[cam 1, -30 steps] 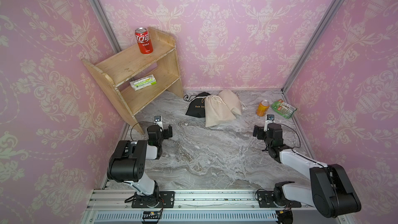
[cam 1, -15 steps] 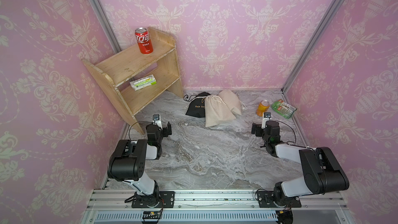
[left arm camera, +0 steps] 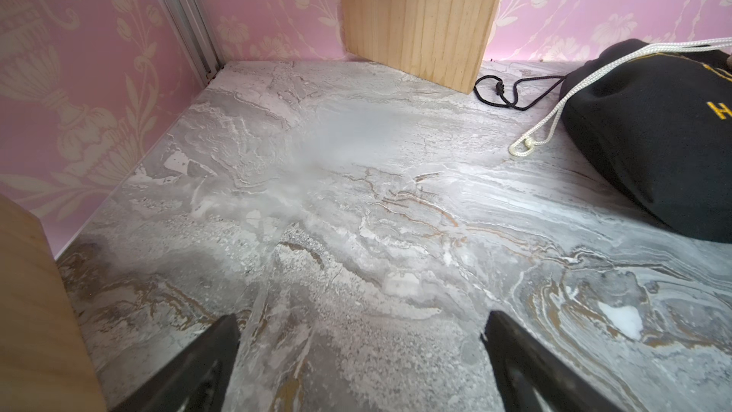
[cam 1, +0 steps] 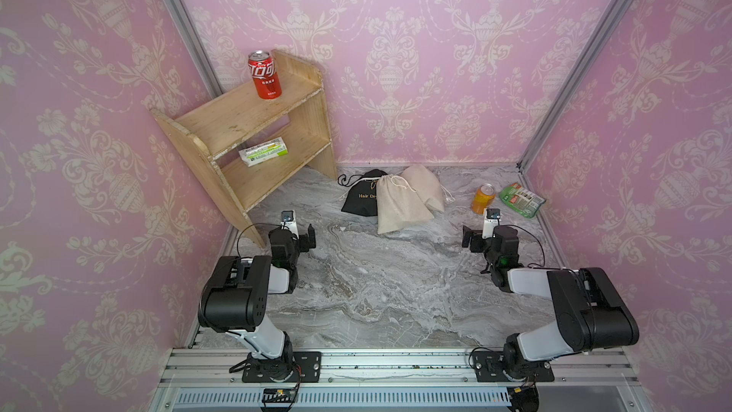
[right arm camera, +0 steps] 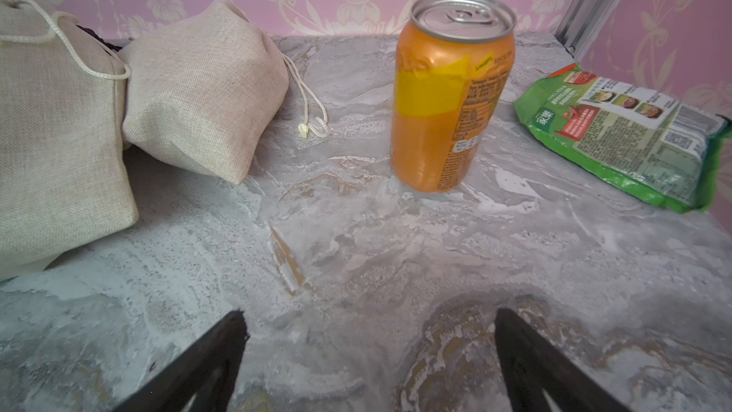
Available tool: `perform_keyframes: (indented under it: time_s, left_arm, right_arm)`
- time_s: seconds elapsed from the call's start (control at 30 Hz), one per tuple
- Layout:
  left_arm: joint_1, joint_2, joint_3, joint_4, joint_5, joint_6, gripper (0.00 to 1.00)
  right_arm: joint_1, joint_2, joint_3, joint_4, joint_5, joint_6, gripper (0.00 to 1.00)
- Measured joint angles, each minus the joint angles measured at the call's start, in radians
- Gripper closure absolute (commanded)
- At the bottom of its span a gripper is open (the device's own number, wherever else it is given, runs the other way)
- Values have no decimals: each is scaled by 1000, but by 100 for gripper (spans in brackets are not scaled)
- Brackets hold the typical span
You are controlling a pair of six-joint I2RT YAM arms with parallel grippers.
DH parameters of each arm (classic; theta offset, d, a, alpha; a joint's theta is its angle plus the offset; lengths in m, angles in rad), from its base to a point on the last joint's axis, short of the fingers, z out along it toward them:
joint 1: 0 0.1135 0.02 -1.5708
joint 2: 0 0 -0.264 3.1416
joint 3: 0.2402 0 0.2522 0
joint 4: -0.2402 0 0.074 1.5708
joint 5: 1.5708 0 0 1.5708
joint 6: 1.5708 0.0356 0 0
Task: Pack away hair dryers
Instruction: Reset both arms
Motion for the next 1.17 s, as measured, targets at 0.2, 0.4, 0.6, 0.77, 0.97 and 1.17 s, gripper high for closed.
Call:
perform_keyframes:
  time_s: [0.2,0.4,0.6,0.77,0.97,1.17]
  left_arm:
    - [0,0,0,0,-9,0,1]
    - [0,0,-2,1,-20,0,1]
    - [0,0,-5,7,-26,0,1]
    - [0,0,-5,7,-26,0,1]
    - [0,0,-5,7,-26,0,1]
    - [0,0,-5,7,-26,0,1]
  right_arm:
    - [-2,0,0,14,-4,0,0]
    - [-2,0,0,21,-11,0,0]
    - [-2,0,0,25,-11,0,0]
    - [-2,0,0,25,-11,0,0]
    - [-2,0,0,24,-18,-1,0]
    - [-8,0,0,21,-63,-4,0]
